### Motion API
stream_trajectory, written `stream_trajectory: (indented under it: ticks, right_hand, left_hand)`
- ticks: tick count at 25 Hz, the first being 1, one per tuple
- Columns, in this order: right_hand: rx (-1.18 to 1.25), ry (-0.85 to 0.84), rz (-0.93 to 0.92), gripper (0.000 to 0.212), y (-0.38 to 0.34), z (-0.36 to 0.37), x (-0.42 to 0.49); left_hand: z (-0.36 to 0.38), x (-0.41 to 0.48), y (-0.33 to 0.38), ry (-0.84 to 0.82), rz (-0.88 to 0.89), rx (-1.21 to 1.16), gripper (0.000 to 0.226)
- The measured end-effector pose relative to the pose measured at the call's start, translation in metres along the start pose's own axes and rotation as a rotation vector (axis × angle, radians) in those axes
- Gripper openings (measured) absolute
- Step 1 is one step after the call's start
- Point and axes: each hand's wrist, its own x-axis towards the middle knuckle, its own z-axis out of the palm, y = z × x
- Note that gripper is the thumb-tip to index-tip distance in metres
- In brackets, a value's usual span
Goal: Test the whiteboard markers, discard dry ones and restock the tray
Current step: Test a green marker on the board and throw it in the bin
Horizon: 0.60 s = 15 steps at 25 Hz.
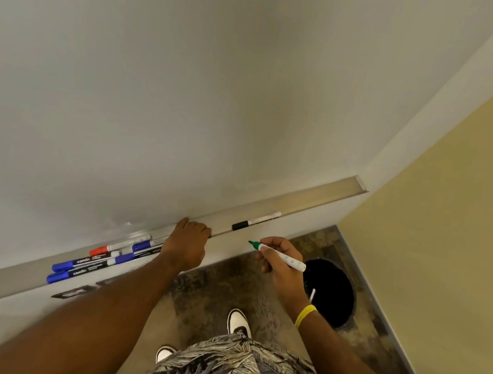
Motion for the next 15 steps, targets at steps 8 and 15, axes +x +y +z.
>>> stream_trajectory:
  ticks: [8,15]
  right_hand:
    - [-0.024,0.012,-0.004,0.009,0.004,-0.015,0.016]
    - [-0.002,0.008,0.012,0.012,0.003,-0.008,0.022]
  left_hand:
    - [0.005,0.021,-0.001,0.057,-0.074,-0.092,0.024]
    - [-0.004,0.005,0.01,0.185,-0.074,-0.525,0.024]
